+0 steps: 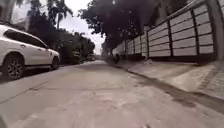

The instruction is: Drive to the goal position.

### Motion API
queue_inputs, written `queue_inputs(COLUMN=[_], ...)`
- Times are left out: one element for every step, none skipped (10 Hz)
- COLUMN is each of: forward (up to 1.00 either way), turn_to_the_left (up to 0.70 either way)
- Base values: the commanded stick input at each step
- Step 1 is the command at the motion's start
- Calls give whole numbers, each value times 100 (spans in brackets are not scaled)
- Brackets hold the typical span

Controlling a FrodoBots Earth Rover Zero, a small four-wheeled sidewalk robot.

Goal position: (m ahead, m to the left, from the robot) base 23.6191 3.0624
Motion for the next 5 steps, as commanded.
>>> queue_inputs(forward=[70,70,70,70,70], turn_to_the_left=[0,0,0,0,0])
